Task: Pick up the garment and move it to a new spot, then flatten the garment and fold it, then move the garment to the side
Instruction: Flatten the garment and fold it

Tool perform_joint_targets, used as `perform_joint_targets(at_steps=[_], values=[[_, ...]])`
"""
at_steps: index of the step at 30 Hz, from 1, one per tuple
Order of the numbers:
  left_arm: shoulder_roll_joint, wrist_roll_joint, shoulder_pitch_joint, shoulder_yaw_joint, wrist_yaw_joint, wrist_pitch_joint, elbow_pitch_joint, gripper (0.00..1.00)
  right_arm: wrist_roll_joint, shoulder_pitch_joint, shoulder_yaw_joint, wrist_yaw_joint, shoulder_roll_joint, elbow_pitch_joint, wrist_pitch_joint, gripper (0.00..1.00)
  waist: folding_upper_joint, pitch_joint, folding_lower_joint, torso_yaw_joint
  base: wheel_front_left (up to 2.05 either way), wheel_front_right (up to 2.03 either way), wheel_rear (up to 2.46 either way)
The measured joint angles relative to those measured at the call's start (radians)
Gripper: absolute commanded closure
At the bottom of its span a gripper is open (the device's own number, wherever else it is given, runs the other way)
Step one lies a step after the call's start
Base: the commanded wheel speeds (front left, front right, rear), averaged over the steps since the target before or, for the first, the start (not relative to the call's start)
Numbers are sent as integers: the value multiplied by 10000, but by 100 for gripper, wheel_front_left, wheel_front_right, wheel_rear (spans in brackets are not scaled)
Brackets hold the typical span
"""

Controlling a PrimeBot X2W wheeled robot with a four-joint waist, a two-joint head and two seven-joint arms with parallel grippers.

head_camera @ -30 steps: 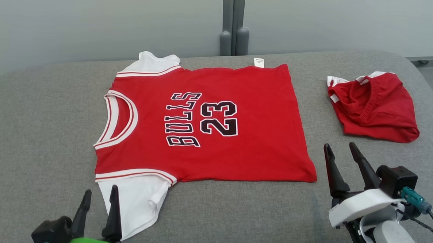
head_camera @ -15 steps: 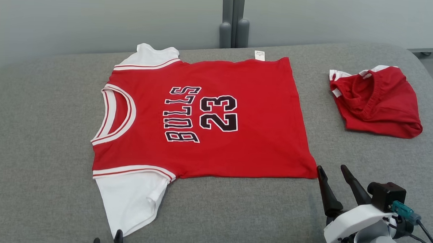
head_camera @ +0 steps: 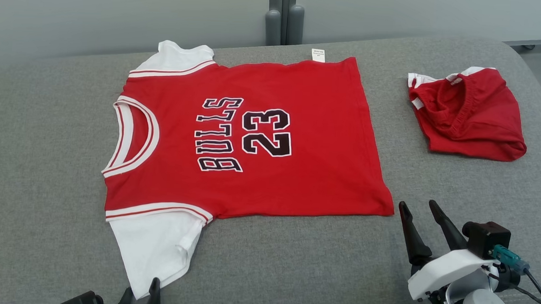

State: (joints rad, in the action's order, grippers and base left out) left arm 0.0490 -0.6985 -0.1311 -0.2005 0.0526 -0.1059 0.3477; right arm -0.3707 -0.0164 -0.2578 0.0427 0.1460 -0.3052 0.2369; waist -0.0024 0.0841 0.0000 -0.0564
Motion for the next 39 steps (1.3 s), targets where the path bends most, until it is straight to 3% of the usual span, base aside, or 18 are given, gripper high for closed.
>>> perform_joint_targets(at_steps=[1,4,5,6,7,8,20,30,34,37,39], values=[[0,-69,35,-6,0,-2,35,7,0,-2,8,2,10,-21,0,0,0,7,0,-1,0,0,0],[2,-178,97,-27,2,-4,155,51,0,-18,21,8,31,-75,2,0,0,30,0,5,0,0,0],[2,-196,114,-38,2,-6,211,57,0,-27,23,10,31,-100,2,0,0,37,0,10,0,0,0],[4,-199,138,-42,2,-17,255,69,0,-35,23,12,27,-132,2,0,0,45,0,17,0,0,0],[4,-201,163,-42,2,-25,267,90,-8,-41,27,13,19,-178,2,0,0,53,0,25,0,0,0],[4,-213,202,-50,2,-65,270,100,-46,-44,38,44,2,-240,4,0,0,62,0,35,0,0,0],[-17,-380,842,-42,-178,-1012,-669,100,-1235,-334,476,280,-520,-1244,-21,0,0,306,0,428,0,0,0],[-21,-378,1022,-280,-276,-1154,-1348,100,-1755,-854,639,368,-535,-2332,-408,0,0,504,1,1013,0,0,0],[-19,-378,1047,-297,-276,-1164,-1421,100,-1776,-1098,629,408,-537,-2706,-508,23,0,585,0,1228,0,0,0],[-19,-378,1047,-278,-272,-1250,-1486,100,-1822,-1269,585,449,-537,-2995,-631,47,0,637,0,1323,0,0,0],[-19,-378,1047,-280,-272,-1250,-1559,100,-1833,-1350,581,451,-537,-3143,-631,52,0,649,0,1346,0,0,0]])
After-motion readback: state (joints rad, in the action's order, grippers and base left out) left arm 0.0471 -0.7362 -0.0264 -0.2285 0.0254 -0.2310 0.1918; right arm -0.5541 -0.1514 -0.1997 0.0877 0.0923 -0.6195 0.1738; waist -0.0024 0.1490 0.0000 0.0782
